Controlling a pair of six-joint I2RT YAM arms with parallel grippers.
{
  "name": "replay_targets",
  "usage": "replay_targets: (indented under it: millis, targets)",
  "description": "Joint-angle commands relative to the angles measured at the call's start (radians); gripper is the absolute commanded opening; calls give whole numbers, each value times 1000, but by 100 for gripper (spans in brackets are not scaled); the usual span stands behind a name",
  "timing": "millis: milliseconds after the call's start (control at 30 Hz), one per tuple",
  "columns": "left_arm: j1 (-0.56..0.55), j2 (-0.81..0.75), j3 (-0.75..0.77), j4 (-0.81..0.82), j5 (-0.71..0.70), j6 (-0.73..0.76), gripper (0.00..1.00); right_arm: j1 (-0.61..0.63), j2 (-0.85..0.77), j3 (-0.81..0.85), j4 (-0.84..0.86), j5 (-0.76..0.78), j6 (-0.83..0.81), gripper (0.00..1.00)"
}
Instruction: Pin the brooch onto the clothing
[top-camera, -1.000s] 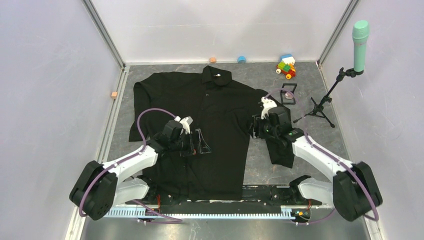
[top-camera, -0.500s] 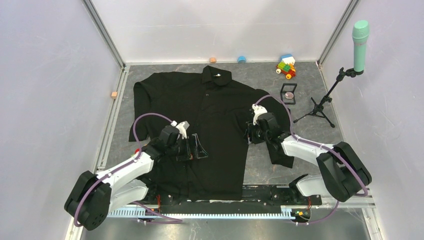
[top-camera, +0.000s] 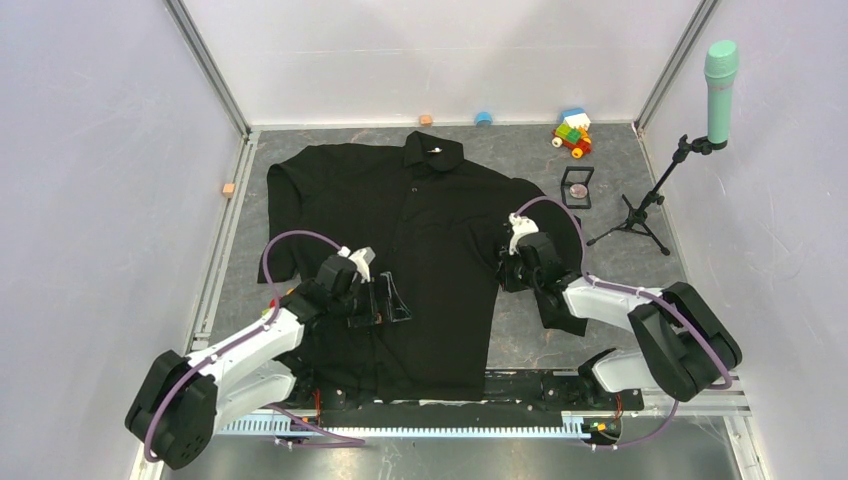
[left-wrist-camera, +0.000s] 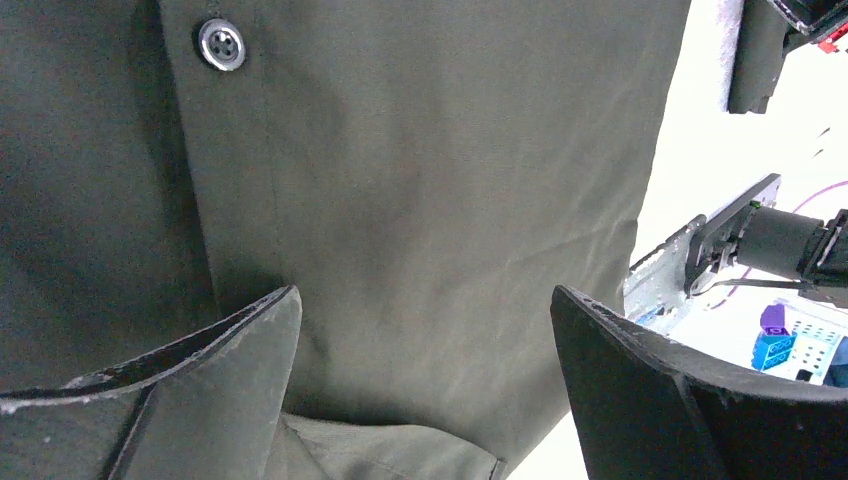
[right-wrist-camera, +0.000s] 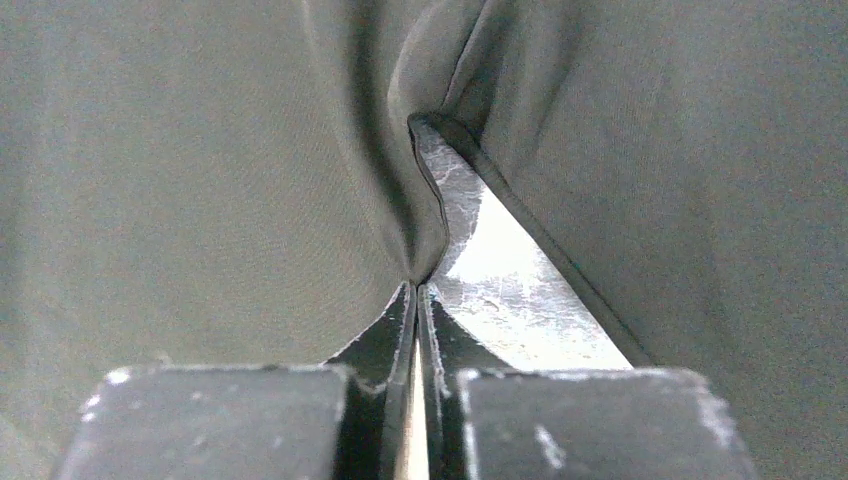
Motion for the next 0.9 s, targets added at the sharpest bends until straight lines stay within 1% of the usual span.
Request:
replay_targets:
  millis: [0, 133, 267, 367, 467, 500, 567, 633, 667, 767, 800, 833, 867]
  targets:
    - [-4, -45, -9, -29, -36, 26, 100, 6, -28, -62, 33, -26, 48, 0]
    - [-3, -78, -13, -72, -64, 35, 100, 14, -105, -144, 57, -30, 97, 0]
    - [-3, -100, -28, -69, -58, 13, 100, 34, -160, -200, 45, -12, 123, 0]
    - [-4, -115, -32, -78, -58, 3, 100, 42, -184, -230, 43, -11, 137, 0]
    - [-3, -131, -28, -86, -47, -6, 100, 45, -187, -225, 29, -11, 134, 0]
    - [-3, -138, -21, -94, -40, -11, 100, 46, -184, -214, 18, -8, 131, 4]
    - [-3, -154, 6, -120, -24, -14, 100, 46, -183, -180, -9, -4, 119, 16]
    - [-4, -169, 71, -162, 4, 2, 100, 46, -194, -131, -42, 14, 105, 33]
    - [-4, -173, 116, -194, 17, 28, 100, 46, -204, -112, -54, 20, 96, 40]
    - [1, -159, 307, -333, 30, 131, 100, 46, -244, -32, -126, 121, 43, 65]
    - [6, -142, 384, -375, 34, 174, 100, 46, -258, -2, -159, 161, 14, 71]
    - [14, -117, 442, -410, 40, 216, 100, 46, -266, 34, -187, 198, -12, 80]
    - [32, -90, 504, -436, 49, 249, 100, 45, -271, 65, -228, 244, -54, 84]
